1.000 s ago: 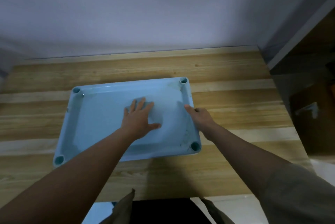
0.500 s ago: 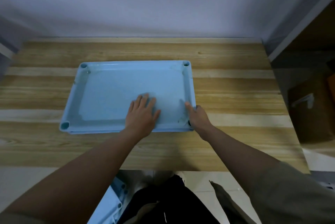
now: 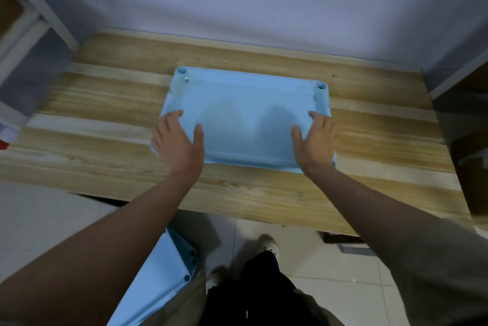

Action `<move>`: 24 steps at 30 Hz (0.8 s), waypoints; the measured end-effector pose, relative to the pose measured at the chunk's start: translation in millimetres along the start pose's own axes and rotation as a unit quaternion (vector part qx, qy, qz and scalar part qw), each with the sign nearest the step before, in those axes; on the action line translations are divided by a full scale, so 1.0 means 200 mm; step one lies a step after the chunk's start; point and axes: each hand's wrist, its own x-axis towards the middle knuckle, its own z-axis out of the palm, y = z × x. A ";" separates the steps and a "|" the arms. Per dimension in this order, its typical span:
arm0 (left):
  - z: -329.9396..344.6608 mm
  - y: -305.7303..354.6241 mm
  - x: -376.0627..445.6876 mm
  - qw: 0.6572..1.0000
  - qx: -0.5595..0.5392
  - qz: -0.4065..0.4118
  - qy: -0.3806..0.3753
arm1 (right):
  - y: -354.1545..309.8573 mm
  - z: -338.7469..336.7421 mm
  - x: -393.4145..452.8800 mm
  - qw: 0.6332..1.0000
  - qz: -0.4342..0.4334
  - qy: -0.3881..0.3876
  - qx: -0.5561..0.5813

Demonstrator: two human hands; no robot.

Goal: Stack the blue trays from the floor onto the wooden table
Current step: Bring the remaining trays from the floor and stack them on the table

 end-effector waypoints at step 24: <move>-0.13 -0.47 0.17 0.706 -0.510 -0.433 -0.231 | -0.55 0.32 -0.34 0.897 -0.211 -0.377 -0.096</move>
